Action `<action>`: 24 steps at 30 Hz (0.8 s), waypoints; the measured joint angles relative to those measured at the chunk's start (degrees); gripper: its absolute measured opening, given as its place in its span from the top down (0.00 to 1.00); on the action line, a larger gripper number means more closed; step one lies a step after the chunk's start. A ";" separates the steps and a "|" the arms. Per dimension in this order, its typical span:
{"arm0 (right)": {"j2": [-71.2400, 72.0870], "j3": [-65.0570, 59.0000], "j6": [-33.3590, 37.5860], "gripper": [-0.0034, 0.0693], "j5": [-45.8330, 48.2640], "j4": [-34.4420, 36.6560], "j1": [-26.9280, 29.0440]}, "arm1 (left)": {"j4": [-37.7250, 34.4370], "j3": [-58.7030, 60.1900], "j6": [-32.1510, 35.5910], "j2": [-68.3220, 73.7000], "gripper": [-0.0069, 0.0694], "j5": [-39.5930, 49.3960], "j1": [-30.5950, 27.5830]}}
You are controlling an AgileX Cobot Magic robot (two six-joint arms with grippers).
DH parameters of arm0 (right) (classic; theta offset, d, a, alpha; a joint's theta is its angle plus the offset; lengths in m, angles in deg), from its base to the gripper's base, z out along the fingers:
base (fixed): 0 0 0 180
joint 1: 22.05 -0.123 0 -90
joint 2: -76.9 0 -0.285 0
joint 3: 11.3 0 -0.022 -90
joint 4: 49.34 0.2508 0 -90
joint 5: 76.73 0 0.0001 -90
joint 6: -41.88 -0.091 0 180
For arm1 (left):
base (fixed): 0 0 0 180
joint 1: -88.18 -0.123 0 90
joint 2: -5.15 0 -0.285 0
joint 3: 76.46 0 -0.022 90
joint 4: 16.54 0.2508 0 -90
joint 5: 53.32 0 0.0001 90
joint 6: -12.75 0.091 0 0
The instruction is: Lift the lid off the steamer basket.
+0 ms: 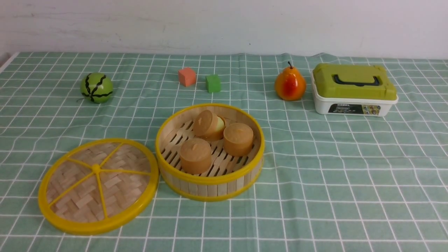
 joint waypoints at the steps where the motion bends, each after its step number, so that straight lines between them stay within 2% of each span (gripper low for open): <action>1: 0.00 0.00 0.00 0.62 0.00 0.00 0.00 | 0.00 0.00 0.00 0.00 0.92 0.00 0.00; 24: 0.00 0.00 0.00 0.62 0.00 0.00 0.00 | 0.19 0.00 0.00 0.00 0.89 0.05 0.00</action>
